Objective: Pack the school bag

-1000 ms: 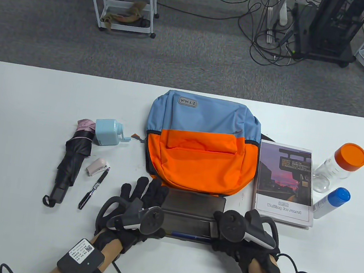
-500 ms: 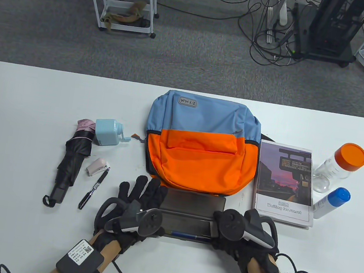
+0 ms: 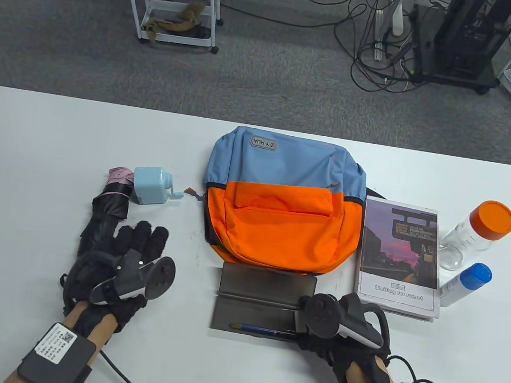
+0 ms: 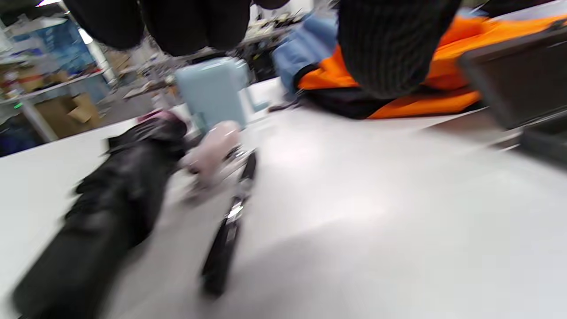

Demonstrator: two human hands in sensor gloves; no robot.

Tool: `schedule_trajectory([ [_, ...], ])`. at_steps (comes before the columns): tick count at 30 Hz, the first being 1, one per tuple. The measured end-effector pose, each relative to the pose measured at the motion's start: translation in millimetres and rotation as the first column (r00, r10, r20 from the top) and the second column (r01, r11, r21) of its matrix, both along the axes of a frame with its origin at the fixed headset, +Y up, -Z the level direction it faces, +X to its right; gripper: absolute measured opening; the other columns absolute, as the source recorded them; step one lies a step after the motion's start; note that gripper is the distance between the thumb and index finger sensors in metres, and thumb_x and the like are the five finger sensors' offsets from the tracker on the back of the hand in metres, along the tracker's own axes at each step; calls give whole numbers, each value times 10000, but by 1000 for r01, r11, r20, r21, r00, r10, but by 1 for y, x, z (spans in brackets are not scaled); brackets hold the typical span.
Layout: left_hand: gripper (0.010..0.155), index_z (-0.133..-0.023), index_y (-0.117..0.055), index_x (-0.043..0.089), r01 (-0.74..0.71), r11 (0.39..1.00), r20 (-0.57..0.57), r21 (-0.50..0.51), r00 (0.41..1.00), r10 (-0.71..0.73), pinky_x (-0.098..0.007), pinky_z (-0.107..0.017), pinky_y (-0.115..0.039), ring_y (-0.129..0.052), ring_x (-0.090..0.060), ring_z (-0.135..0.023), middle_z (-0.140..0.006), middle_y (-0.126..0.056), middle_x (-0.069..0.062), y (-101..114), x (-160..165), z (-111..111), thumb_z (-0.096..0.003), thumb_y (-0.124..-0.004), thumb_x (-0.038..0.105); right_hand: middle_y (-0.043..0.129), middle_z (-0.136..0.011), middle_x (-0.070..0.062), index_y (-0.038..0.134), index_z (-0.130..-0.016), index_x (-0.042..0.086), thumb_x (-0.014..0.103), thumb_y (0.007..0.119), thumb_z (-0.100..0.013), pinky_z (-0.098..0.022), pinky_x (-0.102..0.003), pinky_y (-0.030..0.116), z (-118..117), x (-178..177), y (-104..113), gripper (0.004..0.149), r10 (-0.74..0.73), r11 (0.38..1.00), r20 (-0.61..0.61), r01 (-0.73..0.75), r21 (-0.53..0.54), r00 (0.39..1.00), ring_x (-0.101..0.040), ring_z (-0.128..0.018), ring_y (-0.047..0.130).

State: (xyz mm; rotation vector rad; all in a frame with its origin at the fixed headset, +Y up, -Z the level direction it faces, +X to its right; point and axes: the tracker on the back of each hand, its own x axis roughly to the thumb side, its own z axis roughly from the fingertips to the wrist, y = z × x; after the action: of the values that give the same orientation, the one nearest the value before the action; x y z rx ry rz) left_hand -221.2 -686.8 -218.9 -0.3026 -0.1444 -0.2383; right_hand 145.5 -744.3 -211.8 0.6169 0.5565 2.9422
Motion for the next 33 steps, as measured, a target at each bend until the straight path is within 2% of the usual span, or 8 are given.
schedule_trajectory([
  [2,913,-1218,-435,70,-15,998,-71,-53,997,11,-675,-673,-731,-812,-503,-945,-1196,-661,-338,-6,-13,0,-542,-846,524,744,-1059,-315,627,-1102,93,438,947,-393,-573,-699,837,0,0,0,851,2,1000,1,-2,0,1000,-538,-806,899],
  [5,793,-1160,-609,88,10,997,-146,-79,989,-22,-568,-567,-876,-997,-395,-798,-1081,-854,-279,-21,-24,1,-538,-867,506,701,-1083,-342,626,-1104,92,436,948,-394,-578,-706,829,0,0,0,852,-2,1000,2,2,-3,1000,-547,-817,885],
  [8,739,-1130,-666,100,37,996,-181,-79,982,-51,-520,-518,-917,-1048,-353,-744,-1039,-908,-241,-37,-29,2,-539,-871,493,707,-1082,-338,625,-1103,92,435,948,-393,-579,-707,828,0,0,0,852,-3,1000,3,3,-3,1000,-548,-816,886],
  [15,695,-1114,-694,93,40,995,-262,-86,963,-62,-528,-529,-910,-1046,-347,-746,-1035,-908,-205,-59,-28,-7,-549,-892,447,713,-1079,-330,624,-1104,90,436,946,-396,-581,-710,825,0,0,0,852,-4,1000,1,4,-2,1000,-548,-816,885],
  [18,561,-1012,-816,103,121,993,-181,-1,976,-119,-519,-482,-957,-1112,-267,-628,-896,-1015,-159,-63,-21,-11,-536,-910,383,709,-1080,-333,615,-1107,83,433,945,-401,-586,-722,815,0,-1,0,853,-2,1000,-1,2,-9,1000,-553,-819,880],
  [28,532,-966,-853,96,185,979,-131,80,976,-174,-519,-464,-973,-1132,-260,-587,-851,-1046,-153,-71,-15,-7,-533,-936,394,711,-1079,-329,612,-1107,79,430,943,-403,-588,-720,816,1,-2,-1,853,3,1000,0,-3,-6,1000,-556,-820,879],
  [31,515,-977,-856,102,136,989,-108,57,986,-129,-515,-480,-973,-1136,-271,-619,-867,-1048,-150,-63,-15,-6,-543,-933,369,711,-1080,-330,609,-1109,77,426,940,-406,-587,-722,815,2,-2,-1,851,6,1000,2,-6,-5,1000,-554,-825,877],
  [33,519,-996,-839,105,73,991,-90,110,994,-63,-521,-498,-957,-1123,-288,-638,-886,-1031,-164,-48,-12,-2,-549,-922,354,714,-1078,-329,609,-1108,77,425,939,-406,-588,-720,816,2,-2,-1,850,9,1000,0,-9,-4,1000,-555,-825,878],
])
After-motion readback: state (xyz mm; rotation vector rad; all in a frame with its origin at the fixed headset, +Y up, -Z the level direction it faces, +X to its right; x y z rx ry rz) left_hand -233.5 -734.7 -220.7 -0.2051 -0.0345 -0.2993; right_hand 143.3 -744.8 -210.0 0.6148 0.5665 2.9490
